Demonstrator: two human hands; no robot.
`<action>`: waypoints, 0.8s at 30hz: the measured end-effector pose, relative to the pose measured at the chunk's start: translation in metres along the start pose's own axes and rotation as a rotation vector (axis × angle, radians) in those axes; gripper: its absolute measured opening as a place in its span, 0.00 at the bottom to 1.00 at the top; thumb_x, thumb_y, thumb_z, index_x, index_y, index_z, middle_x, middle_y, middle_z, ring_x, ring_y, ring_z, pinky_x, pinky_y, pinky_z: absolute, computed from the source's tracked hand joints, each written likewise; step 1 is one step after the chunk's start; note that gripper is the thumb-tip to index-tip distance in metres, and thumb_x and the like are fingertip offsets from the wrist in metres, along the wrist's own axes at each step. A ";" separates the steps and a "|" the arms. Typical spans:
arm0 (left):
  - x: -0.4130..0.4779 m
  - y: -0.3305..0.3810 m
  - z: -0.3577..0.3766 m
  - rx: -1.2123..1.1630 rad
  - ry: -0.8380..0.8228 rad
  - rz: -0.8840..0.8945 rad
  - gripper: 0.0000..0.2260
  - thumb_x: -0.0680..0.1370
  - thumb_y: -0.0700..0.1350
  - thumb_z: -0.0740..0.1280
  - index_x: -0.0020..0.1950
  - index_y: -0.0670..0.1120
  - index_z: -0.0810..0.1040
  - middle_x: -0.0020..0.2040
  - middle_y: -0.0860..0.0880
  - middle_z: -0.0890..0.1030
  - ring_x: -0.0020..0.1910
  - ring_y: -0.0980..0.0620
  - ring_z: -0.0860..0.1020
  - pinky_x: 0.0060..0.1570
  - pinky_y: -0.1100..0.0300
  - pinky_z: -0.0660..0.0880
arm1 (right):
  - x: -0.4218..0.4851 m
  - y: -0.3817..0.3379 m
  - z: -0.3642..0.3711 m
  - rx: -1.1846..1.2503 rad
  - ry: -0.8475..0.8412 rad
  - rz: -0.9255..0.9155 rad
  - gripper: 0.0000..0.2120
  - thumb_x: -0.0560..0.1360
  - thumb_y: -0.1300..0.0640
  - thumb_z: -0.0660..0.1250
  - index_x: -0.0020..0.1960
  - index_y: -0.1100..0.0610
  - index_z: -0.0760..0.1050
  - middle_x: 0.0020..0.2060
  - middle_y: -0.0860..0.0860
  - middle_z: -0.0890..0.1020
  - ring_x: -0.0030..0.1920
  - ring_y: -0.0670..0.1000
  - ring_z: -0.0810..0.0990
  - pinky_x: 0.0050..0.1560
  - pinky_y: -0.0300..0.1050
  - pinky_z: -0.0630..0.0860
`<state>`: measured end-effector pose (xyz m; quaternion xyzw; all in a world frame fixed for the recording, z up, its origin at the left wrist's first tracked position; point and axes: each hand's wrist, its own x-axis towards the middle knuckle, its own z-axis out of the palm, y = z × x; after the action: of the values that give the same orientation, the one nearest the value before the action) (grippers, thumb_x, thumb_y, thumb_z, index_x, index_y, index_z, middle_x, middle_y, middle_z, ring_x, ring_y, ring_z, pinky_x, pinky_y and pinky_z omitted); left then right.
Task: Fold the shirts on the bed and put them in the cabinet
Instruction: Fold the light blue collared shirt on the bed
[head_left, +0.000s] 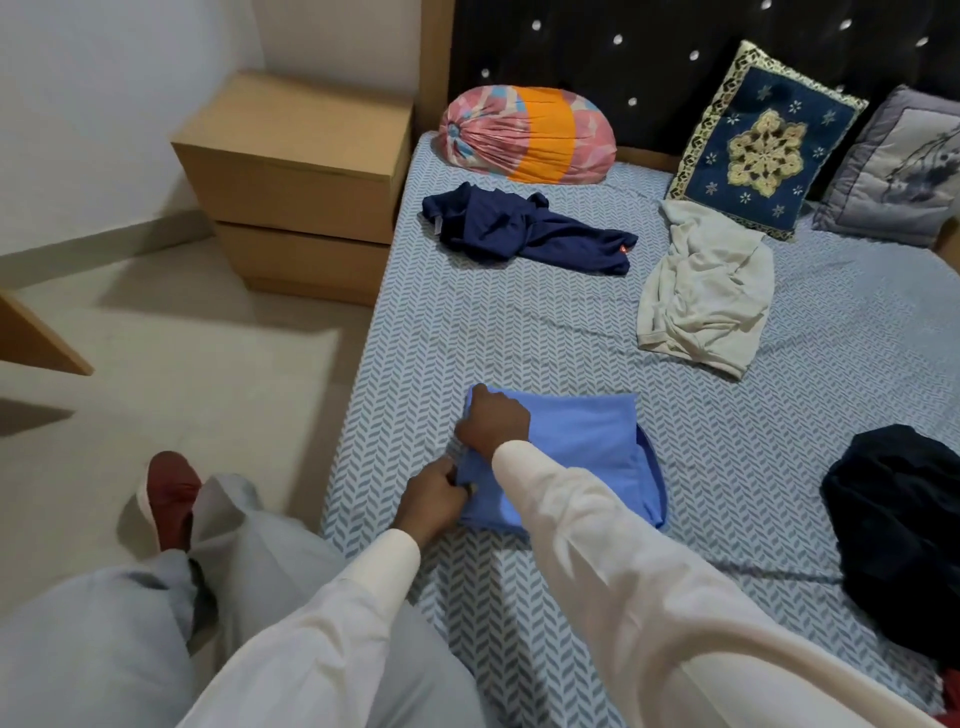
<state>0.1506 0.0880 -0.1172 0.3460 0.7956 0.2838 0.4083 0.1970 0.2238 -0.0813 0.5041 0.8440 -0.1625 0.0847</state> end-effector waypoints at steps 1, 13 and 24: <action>-0.001 -0.002 -0.011 0.005 0.011 0.005 0.13 0.76 0.42 0.65 0.34 0.46 0.64 0.29 0.46 0.66 0.28 0.49 0.64 0.32 0.56 0.58 | 0.003 -0.007 -0.003 0.028 0.015 -0.008 0.17 0.74 0.56 0.64 0.61 0.59 0.68 0.44 0.56 0.79 0.34 0.55 0.73 0.28 0.43 0.65; 0.001 -0.032 -0.094 0.335 0.329 0.162 0.19 0.71 0.43 0.69 0.61 0.47 0.72 0.57 0.42 0.74 0.55 0.38 0.76 0.53 0.46 0.75 | 0.035 -0.070 0.015 0.278 -0.112 -0.284 0.13 0.76 0.48 0.60 0.53 0.57 0.72 0.51 0.59 0.80 0.52 0.61 0.79 0.49 0.54 0.75; -0.028 0.007 -0.015 0.678 0.107 0.222 0.28 0.77 0.49 0.64 0.75 0.46 0.58 0.63 0.44 0.71 0.58 0.41 0.75 0.47 0.49 0.76 | 0.042 0.132 -0.047 0.013 -0.299 -0.214 0.12 0.74 0.60 0.67 0.51 0.45 0.82 0.56 0.51 0.82 0.58 0.53 0.79 0.53 0.44 0.74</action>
<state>0.1517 0.0678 -0.0918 0.5308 0.8223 0.0642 0.1946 0.2938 0.3330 -0.0748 0.3821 0.8698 -0.2491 0.1883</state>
